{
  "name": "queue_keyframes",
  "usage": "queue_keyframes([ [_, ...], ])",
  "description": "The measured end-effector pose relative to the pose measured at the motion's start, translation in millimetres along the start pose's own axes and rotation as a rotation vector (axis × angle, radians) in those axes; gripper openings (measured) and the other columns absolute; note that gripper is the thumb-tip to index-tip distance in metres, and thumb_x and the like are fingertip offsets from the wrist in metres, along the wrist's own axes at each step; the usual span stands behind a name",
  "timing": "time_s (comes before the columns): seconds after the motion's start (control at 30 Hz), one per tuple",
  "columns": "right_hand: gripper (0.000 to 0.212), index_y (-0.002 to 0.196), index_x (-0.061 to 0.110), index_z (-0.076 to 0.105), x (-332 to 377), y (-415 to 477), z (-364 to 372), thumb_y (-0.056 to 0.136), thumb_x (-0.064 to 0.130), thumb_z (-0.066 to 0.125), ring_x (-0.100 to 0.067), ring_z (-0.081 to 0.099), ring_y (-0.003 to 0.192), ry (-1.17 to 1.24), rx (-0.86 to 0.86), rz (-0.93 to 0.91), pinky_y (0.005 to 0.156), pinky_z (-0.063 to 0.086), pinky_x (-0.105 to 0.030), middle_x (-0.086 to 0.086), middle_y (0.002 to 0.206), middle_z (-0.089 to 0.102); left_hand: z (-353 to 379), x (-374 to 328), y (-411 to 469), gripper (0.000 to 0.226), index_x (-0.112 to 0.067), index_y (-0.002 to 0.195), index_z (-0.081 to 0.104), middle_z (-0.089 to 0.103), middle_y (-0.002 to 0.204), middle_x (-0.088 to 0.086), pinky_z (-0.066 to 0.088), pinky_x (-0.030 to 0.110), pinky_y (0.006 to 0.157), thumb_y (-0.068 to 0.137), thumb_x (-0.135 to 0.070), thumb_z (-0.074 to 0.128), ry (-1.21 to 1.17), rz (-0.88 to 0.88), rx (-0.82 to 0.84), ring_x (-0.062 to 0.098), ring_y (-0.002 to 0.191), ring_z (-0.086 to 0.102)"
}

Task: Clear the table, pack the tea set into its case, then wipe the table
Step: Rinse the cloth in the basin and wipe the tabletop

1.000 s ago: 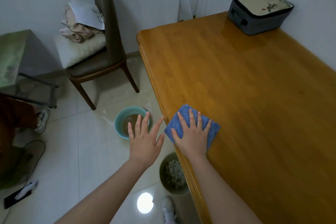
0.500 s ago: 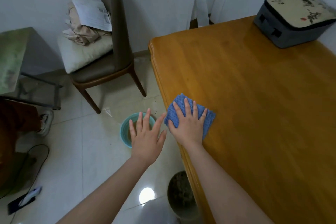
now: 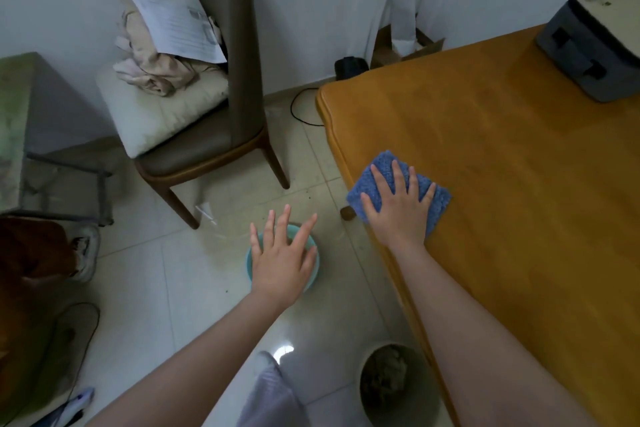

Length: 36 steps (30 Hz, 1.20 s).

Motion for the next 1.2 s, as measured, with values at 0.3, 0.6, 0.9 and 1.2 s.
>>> queue_keyframes([
  [0.3,0.05,0.152,0.041,0.02,29,69,-3,0.103,0.051,0.02,-0.029,0.007,0.149,0.014,-0.026,0.104,0.115,0.0,-0.064,0.002,0.163,0.014,33,48,27,0.054,-0.046,0.15,0.011,0.005,0.162,0.006,-0.016,0.051,0.113,0.098,-0.051,0.027,-0.067,-0.035,0.042,0.031,0.148,-0.005],
  [0.6,0.044,0.143,0.03,0.046,91,105,9,0.102,0.042,0.036,-0.039,0.028,0.142,-0.026,-0.142,-0.096,0.113,0.01,-0.067,-0.006,0.154,0.037,57,69,65,0.057,-0.045,0.151,0.009,0.0,0.162,0.006,-0.015,0.051,0.113,0.099,-0.049,0.033,-0.118,-0.157,0.053,0.028,0.148,-0.008],
  [0.9,0.035,0.131,0.018,0.06,152,32,170,0.099,0.025,0.046,-0.031,0.04,0.137,0.354,0.143,0.069,0.109,0.029,-0.051,-0.001,0.136,0.059,128,136,78,0.057,-0.046,0.148,0.016,0.02,0.159,0.01,0.004,0.059,0.114,0.094,-0.053,0.031,-0.158,-0.315,0.076,0.034,0.147,0.012],
  [1.2,0.028,0.119,0.019,0.061,167,7,347,0.103,0.03,0.04,-0.025,0.058,0.104,0.462,0.418,0.312,0.084,0.047,-0.036,-0.004,0.113,0.065,249,184,97,0.053,-0.039,0.144,0.035,0.037,0.152,0.012,0.005,0.053,0.112,0.092,-0.048,0.03,-0.166,-0.285,0.04,0.034,0.142,0.028],
])
Point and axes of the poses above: each hand's wrist, its own y-axis towards the middle knuckle, its own z-axis out of the palm, x = y × z, the point moved 2 cm from there along y, towards the middle knuckle
